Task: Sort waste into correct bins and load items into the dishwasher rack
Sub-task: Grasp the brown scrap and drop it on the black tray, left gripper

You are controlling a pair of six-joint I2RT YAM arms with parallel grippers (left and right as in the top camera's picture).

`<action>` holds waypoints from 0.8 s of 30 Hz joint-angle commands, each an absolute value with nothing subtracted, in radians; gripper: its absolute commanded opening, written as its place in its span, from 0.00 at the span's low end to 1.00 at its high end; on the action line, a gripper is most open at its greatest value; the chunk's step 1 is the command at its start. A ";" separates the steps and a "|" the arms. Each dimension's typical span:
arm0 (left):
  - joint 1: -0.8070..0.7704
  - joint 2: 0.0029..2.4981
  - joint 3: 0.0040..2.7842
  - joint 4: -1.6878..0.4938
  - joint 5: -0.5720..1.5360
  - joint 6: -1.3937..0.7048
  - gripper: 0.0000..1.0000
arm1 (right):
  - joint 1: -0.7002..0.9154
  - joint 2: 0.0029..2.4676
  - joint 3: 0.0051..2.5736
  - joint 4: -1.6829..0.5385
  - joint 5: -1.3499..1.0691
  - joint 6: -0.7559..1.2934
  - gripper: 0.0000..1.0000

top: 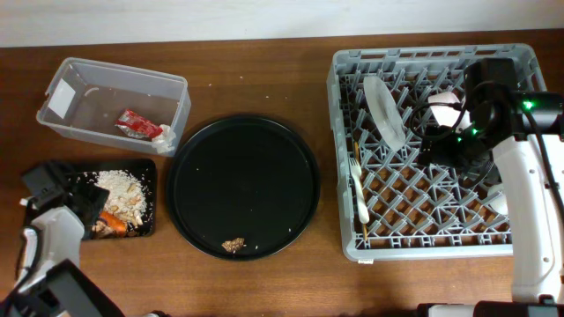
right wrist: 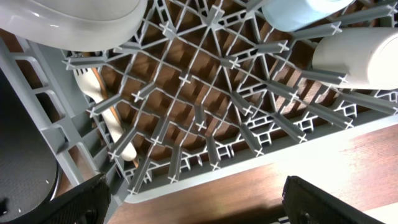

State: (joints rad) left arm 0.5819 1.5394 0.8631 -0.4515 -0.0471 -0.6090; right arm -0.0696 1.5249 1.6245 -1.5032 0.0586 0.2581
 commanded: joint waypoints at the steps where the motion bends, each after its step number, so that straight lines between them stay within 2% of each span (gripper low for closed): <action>1: 0.499 1.416 0.967 -0.563 0.085 -0.543 0.70 | -0.073 1.527 1.619 -1.504 0.052 0.258 0.92; 3: 0.229 1.398 0.965 -0.786 0.151 -0.497 0.75 | -0.073 1.527 1.619 -1.505 0.052 0.258 0.92; 8: -0.299 1.450 0.943 -0.932 0.154 -0.387 0.81 | -0.072 1.527 1.619 -1.509 0.052 0.258 0.92; 12: -0.418 1.609 0.943 -0.974 0.154 -0.410 0.85 | -0.073 1.527 1.619 -1.512 0.052 0.258 0.92; 16: -0.424 1.713 0.943 -0.982 0.155 -0.410 0.84 | -0.073 1.527 1.619 -1.511 0.052 0.258 0.92; 18: -0.424 1.713 0.943 -0.982 0.154 -0.410 0.57 | -0.073 1.527 1.619 -1.511 0.052 0.258 0.92; 19: -0.424 1.713 0.943 -0.982 0.154 -0.410 0.56 | -0.073 1.527 1.619 -1.512 0.052 0.258 0.92; 20: -0.424 1.713 0.943 -0.978 0.154 -0.410 0.44 | -0.073 1.527 1.619 -1.512 0.052 0.258 0.92; 21: -0.424 1.713 0.943 -0.978 0.154 -0.410 0.41 | -0.073 1.527 1.619 -1.512 0.052 0.258 0.92; 22: -0.424 1.713 0.943 -0.978 0.154 -0.410 0.31 | -0.073 1.527 1.619 -1.512 0.052 0.258 0.92; 24: -0.423 1.713 0.944 -0.968 0.154 -0.410 0.17 | -0.073 1.527 1.619 -1.512 0.052 0.258 0.92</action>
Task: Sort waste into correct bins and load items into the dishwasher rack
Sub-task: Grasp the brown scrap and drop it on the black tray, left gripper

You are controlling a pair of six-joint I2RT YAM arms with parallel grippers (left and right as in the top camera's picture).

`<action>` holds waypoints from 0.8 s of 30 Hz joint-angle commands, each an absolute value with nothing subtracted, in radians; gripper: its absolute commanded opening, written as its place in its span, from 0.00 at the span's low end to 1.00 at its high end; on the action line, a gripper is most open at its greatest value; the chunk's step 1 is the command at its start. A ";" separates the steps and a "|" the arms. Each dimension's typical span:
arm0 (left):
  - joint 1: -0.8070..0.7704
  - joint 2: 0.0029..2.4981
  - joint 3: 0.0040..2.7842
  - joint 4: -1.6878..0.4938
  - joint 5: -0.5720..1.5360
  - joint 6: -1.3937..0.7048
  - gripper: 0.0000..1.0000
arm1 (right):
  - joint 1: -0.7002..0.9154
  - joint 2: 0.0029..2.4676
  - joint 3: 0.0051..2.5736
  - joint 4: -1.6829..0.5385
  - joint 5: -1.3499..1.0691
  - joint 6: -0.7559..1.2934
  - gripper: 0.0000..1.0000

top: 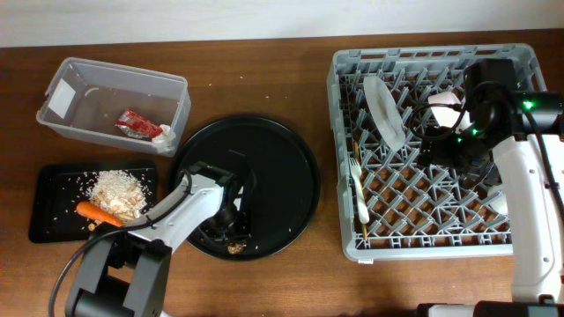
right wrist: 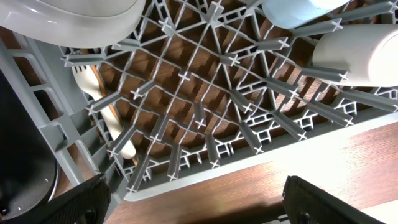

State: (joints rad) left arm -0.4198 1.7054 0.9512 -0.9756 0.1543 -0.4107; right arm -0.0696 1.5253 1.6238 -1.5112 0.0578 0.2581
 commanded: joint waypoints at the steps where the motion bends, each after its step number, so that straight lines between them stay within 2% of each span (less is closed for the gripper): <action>1: -0.422 1.713 0.958 -0.966 0.146 -0.410 0.12 | -0.073 1.527 1.619 -1.513 0.053 0.258 0.92; 4: -0.336 1.713 1.108 -1.095 0.083 -0.409 0.09 | -0.073 1.527 1.619 -1.516 0.053 0.258 0.92; 6: -0.196 1.711 1.292 -1.200 -0.021 -0.389 0.09 | -0.073 1.527 1.619 -1.516 0.053 0.258 0.92; 8: -0.076 1.711 1.361 -1.212 -0.001 -0.375 0.10 | -0.073 1.527 1.619 -1.516 0.053 0.258 0.92; 9: -0.039 1.711 1.359 -1.217 0.101 -0.346 0.10 | -0.073 1.527 1.619 -1.515 0.053 0.258 0.92; 10: -0.042 1.713 1.357 -1.220 0.159 -0.304 0.15 | -0.073 1.527 1.619 -1.515 0.053 0.258 0.92; 11: -0.068 1.713 1.356 -1.241 0.173 -0.297 0.44 | -0.073 1.527 1.619 -1.514 0.053 0.258 0.92; 12: -0.106 1.713 1.353 -1.260 0.175 -0.297 0.55 | -0.073 1.527 1.619 -1.515 0.053 0.258 0.92; 16: -0.332 1.713 1.169 -1.197 0.207 -0.392 0.75 | -0.073 1.527 1.619 -1.515 0.053 0.258 0.92; 20: -0.446 1.713 0.940 -0.982 0.304 -0.459 0.77 | -0.073 1.527 1.619 -1.516 0.052 0.258 0.92; 23: -0.462 1.713 0.907 -0.941 0.316 -0.459 0.75 | -0.072 1.527 1.619 -1.519 0.052 0.258 0.92; 24: -0.462 1.713 0.904 -0.916 0.316 -0.459 0.61 | -0.073 1.527 1.619 -1.520 0.052 0.258 0.92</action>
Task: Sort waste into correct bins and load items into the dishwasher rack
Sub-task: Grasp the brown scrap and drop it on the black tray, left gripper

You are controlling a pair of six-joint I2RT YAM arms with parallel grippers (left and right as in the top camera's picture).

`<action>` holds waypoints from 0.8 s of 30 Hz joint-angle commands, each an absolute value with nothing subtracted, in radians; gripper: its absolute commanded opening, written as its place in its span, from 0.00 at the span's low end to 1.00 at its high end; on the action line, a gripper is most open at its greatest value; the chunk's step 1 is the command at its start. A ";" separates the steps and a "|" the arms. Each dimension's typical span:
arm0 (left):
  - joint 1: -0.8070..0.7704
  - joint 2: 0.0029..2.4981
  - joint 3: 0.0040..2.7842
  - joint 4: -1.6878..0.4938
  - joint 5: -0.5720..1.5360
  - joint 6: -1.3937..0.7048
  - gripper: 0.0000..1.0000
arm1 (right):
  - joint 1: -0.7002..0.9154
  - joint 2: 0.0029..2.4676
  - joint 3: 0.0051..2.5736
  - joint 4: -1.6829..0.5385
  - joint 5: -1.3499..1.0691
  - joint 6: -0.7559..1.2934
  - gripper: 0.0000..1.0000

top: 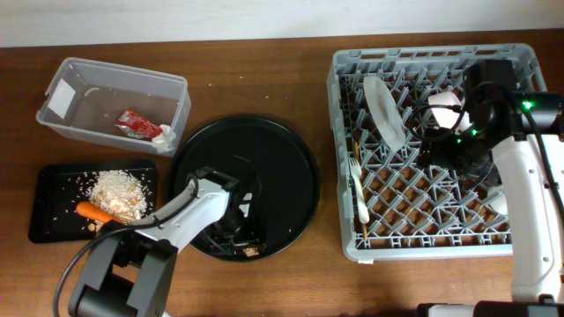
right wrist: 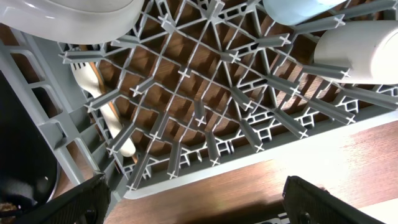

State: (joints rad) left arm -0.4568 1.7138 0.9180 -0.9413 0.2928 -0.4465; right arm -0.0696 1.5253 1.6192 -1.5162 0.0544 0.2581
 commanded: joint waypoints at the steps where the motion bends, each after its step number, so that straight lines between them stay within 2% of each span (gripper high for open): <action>1: -0.462 1.713 0.904 -0.907 0.316 -0.459 0.53 | -0.073 1.527 1.619 -1.520 0.052 0.258 0.92; 3: -0.462 1.713 0.904 -0.894 0.316 -0.459 0.34 | -0.073 1.527 1.619 -1.520 0.052 0.258 0.92; 5: -0.462 1.713 0.904 -0.884 0.315 -0.459 0.27 | -0.073 1.527 1.619 -1.519 0.053 0.258 0.92; 6: -0.462 1.713 0.904 -0.863 0.314 -0.459 0.13 | -0.073 1.527 1.619 -1.520 0.052 0.258 0.92; 8: -0.429 1.713 0.920 -0.881 0.273 -0.454 0.08 | -0.073 1.527 1.619 -1.520 0.053 0.258 0.92; 10: -0.291 1.668 1.010 -0.983 0.166 -0.397 0.07 | -0.073 1.527 1.619 -1.520 0.053 0.258 0.92; 12: -0.083 1.592 1.111 -1.036 0.107 -0.360 0.08 | -0.073 1.527 1.619 -1.520 0.053 0.258 0.92; 17: 0.418 1.578 1.153 -0.936 0.006 -0.354 0.08 | -0.073 1.527 1.619 -1.519 0.053 0.258 0.92; 19: 0.449 1.623 1.143 -0.897 0.002 -0.355 0.09 | -0.073 1.527 1.619 -1.519 0.052 0.258 0.92; 22: 0.450 1.731 1.143 -0.879 0.002 -0.354 0.27 | -0.073 1.527 1.619 -1.520 0.053 0.258 0.92; 24: 0.450 1.760 1.143 -0.878 0.003 -0.354 0.31 | -0.073 1.527 1.619 -1.520 0.053 0.258 0.92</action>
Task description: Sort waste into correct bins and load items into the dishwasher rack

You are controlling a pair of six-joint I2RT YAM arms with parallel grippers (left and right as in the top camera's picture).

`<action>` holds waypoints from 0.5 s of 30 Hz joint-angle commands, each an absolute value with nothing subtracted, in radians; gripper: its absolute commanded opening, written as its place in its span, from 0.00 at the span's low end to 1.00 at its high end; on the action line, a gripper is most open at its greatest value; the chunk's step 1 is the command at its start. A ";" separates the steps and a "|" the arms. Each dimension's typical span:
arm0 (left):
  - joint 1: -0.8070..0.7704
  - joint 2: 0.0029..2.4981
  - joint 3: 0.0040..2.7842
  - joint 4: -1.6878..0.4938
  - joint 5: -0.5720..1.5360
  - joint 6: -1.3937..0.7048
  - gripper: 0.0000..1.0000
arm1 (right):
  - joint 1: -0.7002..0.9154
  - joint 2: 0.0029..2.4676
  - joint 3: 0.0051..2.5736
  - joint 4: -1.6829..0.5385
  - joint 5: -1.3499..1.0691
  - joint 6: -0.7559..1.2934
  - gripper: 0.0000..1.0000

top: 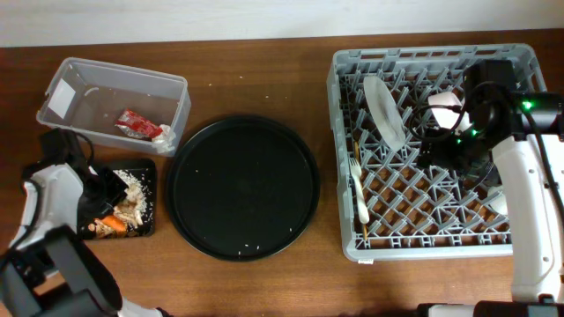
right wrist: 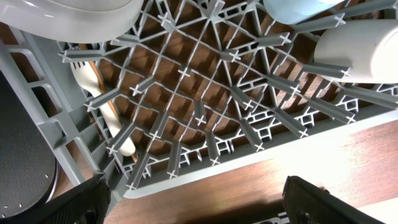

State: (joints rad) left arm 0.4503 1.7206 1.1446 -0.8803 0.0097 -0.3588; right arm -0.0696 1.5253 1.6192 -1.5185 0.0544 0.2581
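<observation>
My left gripper hangs over the black food-waste tray, above its rice and carrot; its jaws are too small to read. The round black plate holds only a few crumbs. My right gripper is open and empty, hovering over the near edge of the grey dishwasher rack. The rack holds a white plate, a white fork, a pale blue cup and a white cup.
A clear plastic bin at the back left contains a red wrapper. The wooden table's front edge runs below the rack. The right arm's white link lies along the rack's right side.
My left gripper has moved from the front of the black plate to above the food-waste tray. The brown food scrap is gone from the plate. The right arm has stayed put.
At first my left gripper was over the food-waste tray and a brown scrap lay at the plate's front. Then the gripper was on the plate beside the scrap, twice. Now it is back over the tray and the plate shows only crumbs. My right gripper stayed open over the rack.
</observation>
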 commanded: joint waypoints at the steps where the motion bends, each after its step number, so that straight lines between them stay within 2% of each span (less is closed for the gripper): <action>1: 0.450 1.760 1.144 -0.879 0.004 -0.354 0.50 | -0.073 1.527 1.619 -1.520 0.053 0.258 0.92; 2: 0.450 1.759 1.145 -0.884 0.025 -0.354 0.60 | -0.073 1.527 1.619 -1.520 0.053 0.258 0.92; 6: 0.384 1.649 1.238 -0.993 0.129 -0.318 0.63 | -0.073 1.527 1.619 -1.508 0.049 0.258 0.93; 8: 0.191 1.551 1.239 -0.993 0.136 -0.197 0.72 | -0.072 1.529 1.619 -1.489 -0.041 0.211 0.99; 9: 0.078 1.544 1.239 -0.994 0.138 -0.143 0.77 | -0.072 1.533 1.619 -1.477 -0.118 0.151 0.99; 11: -0.130 1.551 1.239 -1.010 0.133 -0.061 0.99 | -0.072 1.557 1.619 -1.443 -0.272 0.020 0.99; 12: -0.200 1.553 1.250 -1.074 0.132 -0.055 0.99 | -0.073 1.581 1.619 -1.456 -0.273 0.007 0.99; 15: -0.128 1.530 1.318 -1.363 0.131 -0.054 0.99 | -0.073 1.566 1.576 -1.473 -0.222 0.017 0.99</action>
